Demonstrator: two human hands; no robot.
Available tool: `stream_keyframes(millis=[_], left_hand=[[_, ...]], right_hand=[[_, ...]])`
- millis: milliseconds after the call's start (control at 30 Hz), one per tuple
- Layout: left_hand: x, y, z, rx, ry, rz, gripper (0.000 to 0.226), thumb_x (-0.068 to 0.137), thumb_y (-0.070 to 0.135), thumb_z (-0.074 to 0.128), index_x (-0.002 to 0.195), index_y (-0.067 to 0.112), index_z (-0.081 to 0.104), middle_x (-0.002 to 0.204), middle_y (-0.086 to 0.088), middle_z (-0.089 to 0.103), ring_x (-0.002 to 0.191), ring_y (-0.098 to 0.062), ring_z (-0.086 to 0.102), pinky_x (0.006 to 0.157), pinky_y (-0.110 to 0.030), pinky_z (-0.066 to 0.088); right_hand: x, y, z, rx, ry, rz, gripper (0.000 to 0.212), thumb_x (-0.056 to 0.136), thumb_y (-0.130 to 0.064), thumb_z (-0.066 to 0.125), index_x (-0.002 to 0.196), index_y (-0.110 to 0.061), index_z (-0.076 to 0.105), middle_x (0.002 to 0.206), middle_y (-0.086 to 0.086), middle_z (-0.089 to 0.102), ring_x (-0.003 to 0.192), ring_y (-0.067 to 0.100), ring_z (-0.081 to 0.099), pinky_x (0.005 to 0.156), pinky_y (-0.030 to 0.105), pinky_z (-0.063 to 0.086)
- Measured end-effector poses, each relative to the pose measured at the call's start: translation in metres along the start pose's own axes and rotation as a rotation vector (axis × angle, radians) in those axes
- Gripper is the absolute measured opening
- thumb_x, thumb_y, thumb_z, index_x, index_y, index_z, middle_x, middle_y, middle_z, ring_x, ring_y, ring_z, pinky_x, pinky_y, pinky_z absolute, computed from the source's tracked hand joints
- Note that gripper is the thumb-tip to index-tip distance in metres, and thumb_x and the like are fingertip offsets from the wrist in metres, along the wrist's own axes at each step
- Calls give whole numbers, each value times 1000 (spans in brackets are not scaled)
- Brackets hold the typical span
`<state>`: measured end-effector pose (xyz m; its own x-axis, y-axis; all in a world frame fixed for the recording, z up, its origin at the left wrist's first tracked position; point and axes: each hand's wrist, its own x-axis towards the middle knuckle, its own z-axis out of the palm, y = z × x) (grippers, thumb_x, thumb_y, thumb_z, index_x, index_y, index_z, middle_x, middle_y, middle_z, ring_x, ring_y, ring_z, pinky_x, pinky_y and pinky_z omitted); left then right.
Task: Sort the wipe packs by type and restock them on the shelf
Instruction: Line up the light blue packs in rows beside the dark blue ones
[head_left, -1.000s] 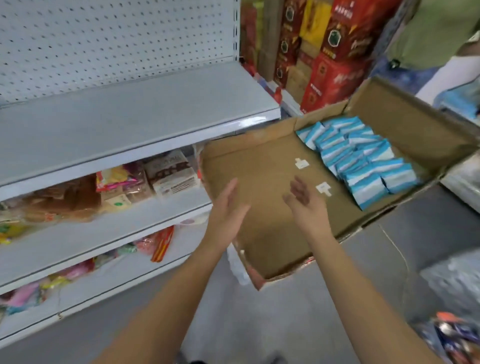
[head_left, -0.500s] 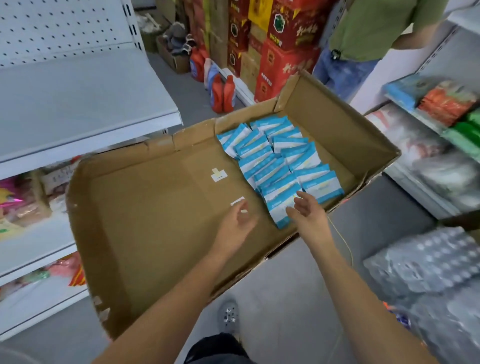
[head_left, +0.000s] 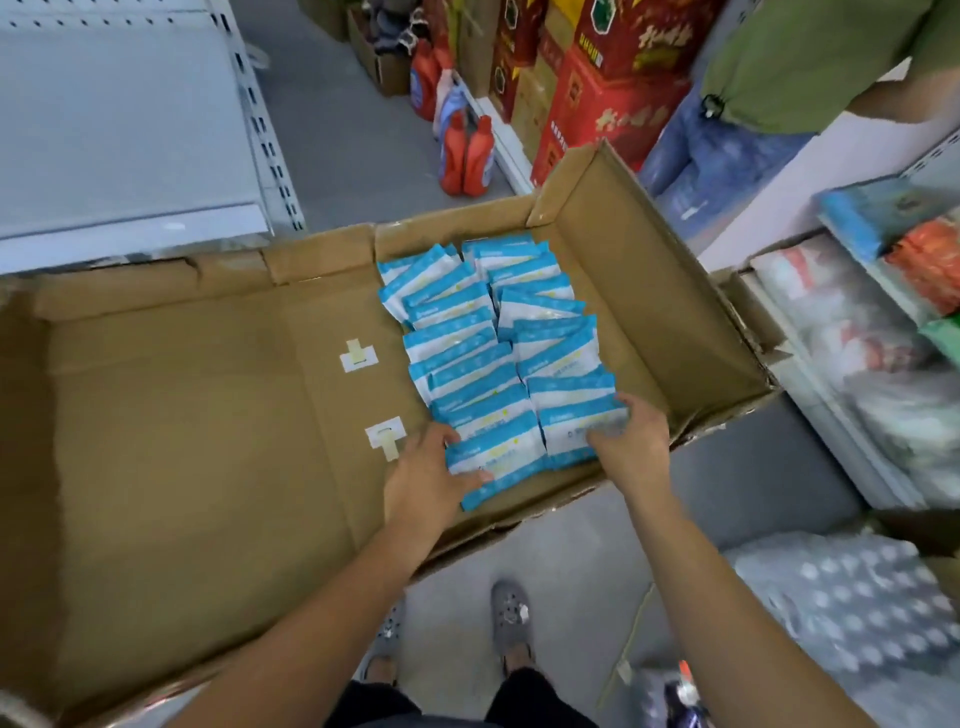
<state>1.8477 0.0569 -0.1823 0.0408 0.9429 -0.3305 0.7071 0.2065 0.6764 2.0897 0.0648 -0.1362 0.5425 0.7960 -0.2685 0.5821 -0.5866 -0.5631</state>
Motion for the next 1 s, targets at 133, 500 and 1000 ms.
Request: stream_keyframes(millis=[133,500,1000], left_hand=[[-1,10,8,104,68,-109,48,67,47,86,97,33,53,109,7,56,101,-17,59,94,-42,49],[-22,4,-28,-560,244,-340,31,82,11,81,109,18,67,103,-4,76,89,-14,73,83,-32,60],[-145,-95,-209,-929,671,-208,26,90,21,73,110,5,69,105,-6,77,96,-21,75,81,-36,62]], right_hand=[[34,4,-13,-316,-212,-60,70,77,-29,78,139,-23,46,133,10,60,123,32,56,99,41,47],[60,-22,-36,253,-561,-115,32,78,-5,82,107,-7,70,105,3,73,80,11,68,58,16,53],[-81,-205,60,511,-892,-408,20,84,-9,77,103,-12,71,102,5,77,98,25,73,94,53,55]])
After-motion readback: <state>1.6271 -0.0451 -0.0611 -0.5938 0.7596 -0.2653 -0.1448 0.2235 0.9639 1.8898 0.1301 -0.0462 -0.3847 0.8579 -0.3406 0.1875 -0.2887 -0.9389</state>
